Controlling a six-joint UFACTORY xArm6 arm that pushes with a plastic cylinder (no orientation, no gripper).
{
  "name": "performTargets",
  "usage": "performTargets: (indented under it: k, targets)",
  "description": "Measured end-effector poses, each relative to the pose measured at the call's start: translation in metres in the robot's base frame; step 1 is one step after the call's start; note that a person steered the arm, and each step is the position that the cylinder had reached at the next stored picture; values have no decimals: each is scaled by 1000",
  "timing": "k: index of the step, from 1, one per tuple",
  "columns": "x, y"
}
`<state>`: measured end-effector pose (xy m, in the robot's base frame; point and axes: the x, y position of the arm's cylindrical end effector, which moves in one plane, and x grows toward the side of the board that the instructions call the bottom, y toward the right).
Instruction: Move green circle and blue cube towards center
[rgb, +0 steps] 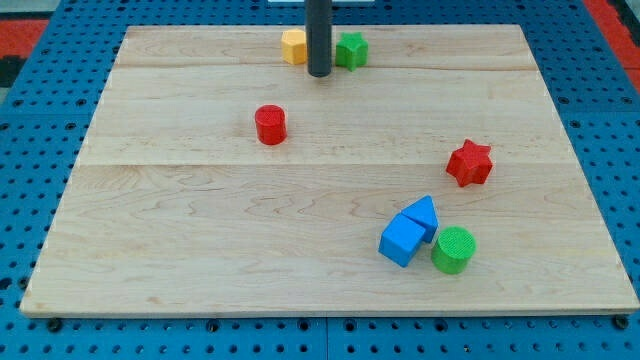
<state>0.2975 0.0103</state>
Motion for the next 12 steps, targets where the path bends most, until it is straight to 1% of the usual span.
performTargets:
  k: [1, 2, 3, 4, 5, 6, 7, 8, 9, 10, 11, 12]
  targets:
    - [91, 52]
    - [125, 91]
    - [149, 106]
    - [147, 106]
    - [175, 133]
    - [240, 141]
    - [282, 158]
    - [296, 159]
    - [293, 127]
    - [267, 77]
    - [244, 66]
    - [222, 37]
